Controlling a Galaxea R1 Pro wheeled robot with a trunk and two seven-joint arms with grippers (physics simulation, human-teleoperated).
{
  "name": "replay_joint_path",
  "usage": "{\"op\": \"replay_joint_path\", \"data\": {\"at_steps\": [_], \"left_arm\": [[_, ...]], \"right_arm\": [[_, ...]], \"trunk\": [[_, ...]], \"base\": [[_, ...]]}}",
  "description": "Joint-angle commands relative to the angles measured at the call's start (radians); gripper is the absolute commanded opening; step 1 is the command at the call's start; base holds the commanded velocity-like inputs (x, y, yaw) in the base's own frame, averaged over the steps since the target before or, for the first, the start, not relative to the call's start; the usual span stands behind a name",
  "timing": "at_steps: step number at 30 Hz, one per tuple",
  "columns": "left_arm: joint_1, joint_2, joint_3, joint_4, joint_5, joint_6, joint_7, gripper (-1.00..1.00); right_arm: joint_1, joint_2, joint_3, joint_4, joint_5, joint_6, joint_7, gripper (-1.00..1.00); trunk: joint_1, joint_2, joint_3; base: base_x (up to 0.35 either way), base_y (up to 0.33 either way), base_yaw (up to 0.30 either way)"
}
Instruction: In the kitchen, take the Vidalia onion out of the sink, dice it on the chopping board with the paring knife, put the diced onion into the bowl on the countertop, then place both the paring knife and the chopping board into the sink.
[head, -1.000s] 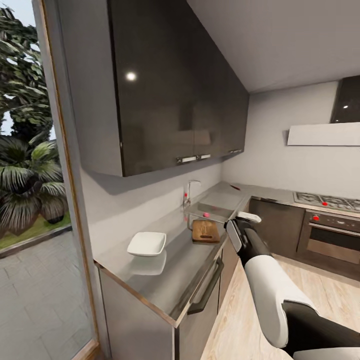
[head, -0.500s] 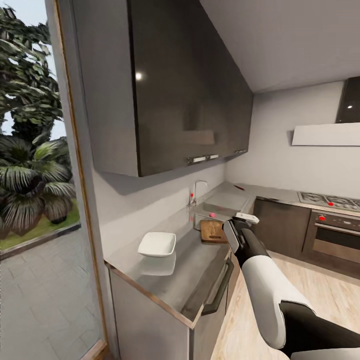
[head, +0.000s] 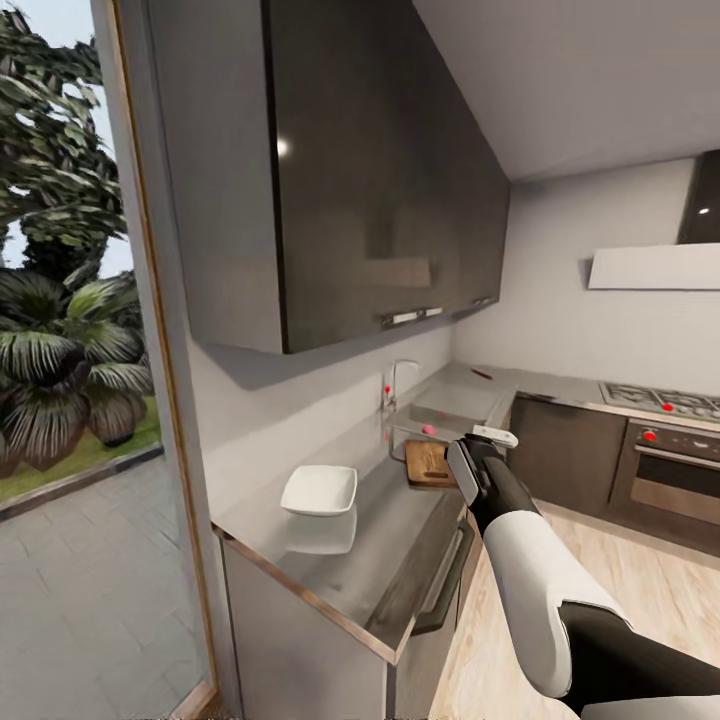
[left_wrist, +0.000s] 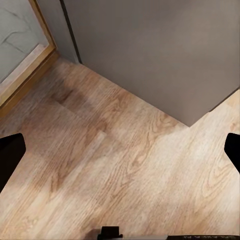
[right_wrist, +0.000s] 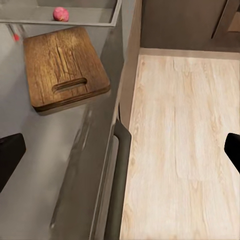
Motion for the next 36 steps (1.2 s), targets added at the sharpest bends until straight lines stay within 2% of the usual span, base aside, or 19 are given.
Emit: {"op": "replay_joint_path", "data": {"at_steps": [1, 36], "left_arm": [[0.000, 0.000, 0.000, 0.001, 0.000, -0.003, 0.000, 1.00], [0.000, 0.001, 0.000, 0.001, 0.000, -0.002, 0.000, 1.00]], "right_arm": [[0.000, 0.001, -0.002, -0.001, -0.004, 0.003, -0.004, 1.00], [0.000, 0.001, -0.002, -0.003, -0.004, 0.003, -0.005, 1.00]], "trunk": [[0.000, -0.001, -0.002], [0.000, -0.001, -0.058]], "base": [[0.000, 0.000, 0.000], [0.000, 0.000, 0.000]]}}
